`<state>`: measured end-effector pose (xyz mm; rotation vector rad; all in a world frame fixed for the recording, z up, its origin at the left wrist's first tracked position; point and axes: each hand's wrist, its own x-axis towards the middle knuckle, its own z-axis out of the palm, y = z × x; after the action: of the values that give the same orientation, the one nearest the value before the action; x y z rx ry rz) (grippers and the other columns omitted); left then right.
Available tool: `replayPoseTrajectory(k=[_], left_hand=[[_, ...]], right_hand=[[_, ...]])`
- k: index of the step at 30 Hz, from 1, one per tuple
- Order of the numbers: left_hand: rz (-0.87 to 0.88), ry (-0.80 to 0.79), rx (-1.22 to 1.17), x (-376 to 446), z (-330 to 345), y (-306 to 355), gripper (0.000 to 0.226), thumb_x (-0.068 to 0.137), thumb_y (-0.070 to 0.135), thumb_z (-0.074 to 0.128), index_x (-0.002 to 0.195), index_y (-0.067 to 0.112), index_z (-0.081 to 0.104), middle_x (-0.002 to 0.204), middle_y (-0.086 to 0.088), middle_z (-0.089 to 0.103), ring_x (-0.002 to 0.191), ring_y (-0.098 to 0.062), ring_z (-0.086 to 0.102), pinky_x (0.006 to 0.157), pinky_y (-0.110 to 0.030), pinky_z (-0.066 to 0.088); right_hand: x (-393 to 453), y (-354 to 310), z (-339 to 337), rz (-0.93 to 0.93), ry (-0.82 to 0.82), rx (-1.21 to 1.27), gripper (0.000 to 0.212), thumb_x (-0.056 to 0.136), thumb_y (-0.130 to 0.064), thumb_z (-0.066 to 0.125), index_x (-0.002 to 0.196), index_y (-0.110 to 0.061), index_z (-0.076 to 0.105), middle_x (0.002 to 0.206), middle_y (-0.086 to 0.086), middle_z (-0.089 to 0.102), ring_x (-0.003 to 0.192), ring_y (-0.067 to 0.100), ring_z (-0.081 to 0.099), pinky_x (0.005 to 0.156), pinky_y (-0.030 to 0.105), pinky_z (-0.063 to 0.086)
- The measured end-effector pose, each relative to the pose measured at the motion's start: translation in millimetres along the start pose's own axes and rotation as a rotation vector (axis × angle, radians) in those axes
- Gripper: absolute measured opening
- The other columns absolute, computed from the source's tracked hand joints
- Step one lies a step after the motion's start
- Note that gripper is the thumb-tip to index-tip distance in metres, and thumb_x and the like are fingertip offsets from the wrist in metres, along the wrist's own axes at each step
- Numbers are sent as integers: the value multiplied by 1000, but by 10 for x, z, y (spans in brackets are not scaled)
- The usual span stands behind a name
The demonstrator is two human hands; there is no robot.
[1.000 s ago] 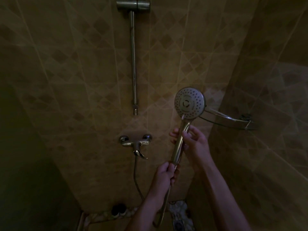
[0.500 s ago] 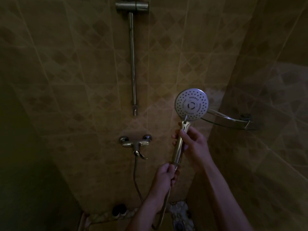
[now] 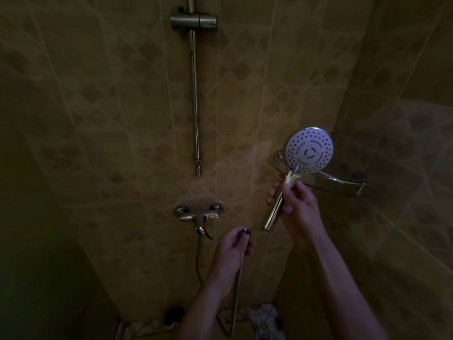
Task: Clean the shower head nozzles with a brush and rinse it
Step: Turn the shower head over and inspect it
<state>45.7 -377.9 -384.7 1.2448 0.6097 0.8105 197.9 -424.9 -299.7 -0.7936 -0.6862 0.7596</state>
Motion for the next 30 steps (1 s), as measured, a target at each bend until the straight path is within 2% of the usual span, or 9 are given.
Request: replayPoseTrajectory(k=[4, 8, 12, 14, 18, 21, 25, 28, 30], left_hand=[[30, 29, 49, 158, -22, 187, 20, 95, 10, 53, 107, 19, 65, 80, 6, 73, 73, -2, 66, 66, -15, 51], [102, 26, 155, 356, -15, 525, 17, 95, 16, 54, 100, 28, 65, 90, 8, 73, 89, -6, 67, 75, -16, 49], [248, -6, 284, 569, -7, 928, 25, 93, 10, 54, 82, 26, 70, 83, 1, 69, 68, -2, 61, 67, -28, 50], [312, -1, 296, 680, 8, 1125, 29, 92, 9, 56, 78, 30, 69, 82, 3, 67, 71, -3, 61, 70, -24, 50], [430, 28, 405, 932, 56, 1533, 11, 91, 11, 58, 95, 12, 69, 79, 2, 63, 68, -3, 56, 65, -15, 44], [481, 26, 448, 1085, 95, 1846, 11, 91, 14, 60, 95, 10, 69, 80, -2, 65, 68, -6, 58, 65, -17, 47], [561, 43, 502, 1310, 161, 2224, 18, 90, 11, 61, 98, -4, 67, 80, -12, 64, 71, -19, 58, 68, -31, 47], [598, 45, 555, 1489, 179, 2490, 19, 90, 10, 61, 98, -7, 65, 75, -7, 63, 64, -16, 57, 67, -30, 49], [629, 40, 570, 1582, 195, 2675, 17, 89, 8, 61, 102, -2, 66, 77, -1, 63, 69, -13, 59, 67, -29, 52]], right_hand=[[-39, -91, 21, -2, 17, -58, 17, 92, -7, 52, 109, -4, 55, 96, 13, 58, 84, 23, 61, 79, 39, 51], [-18, -204, 74, -1, 39, -92, 14, 96, -3, 47, 108, -4, 54, 96, 13, 58, 85, 24, 60, 80, 39, 50], [77, -307, 98, -8, 50, -126, 16, 96, -4, 49, 110, -3, 55, 96, 13, 60, 88, 26, 60, 78, 36, 53], [138, -341, 109, -2, 47, -134, 18, 94, -5, 51, 112, -2, 56, 96, 13, 60, 88, 26, 61, 82, 42, 51], [265, -421, 147, 0, 44, -163, 18, 94, -6, 52, 110, -3, 59, 95, 13, 61, 89, 27, 61, 81, 42, 52], [361, -517, 211, -10, 38, -195, 18, 94, -9, 52, 110, -5, 60, 95, 13, 63, 91, 26, 62, 82, 41, 52], [474, -655, 317, -29, 23, -221, 21, 96, -8, 50, 115, -2, 58, 97, 13, 62, 88, 23, 63, 78, 36, 54], [544, -751, 404, -41, 11, -235, 22, 96, -8, 50, 115, -2, 58, 96, 11, 62, 89, 24, 62, 78, 36, 53], [594, -805, 454, -45, 11, -242, 24, 96, -8, 49, 117, 0, 56, 99, 13, 61, 92, 26, 60, 84, 41, 51]])
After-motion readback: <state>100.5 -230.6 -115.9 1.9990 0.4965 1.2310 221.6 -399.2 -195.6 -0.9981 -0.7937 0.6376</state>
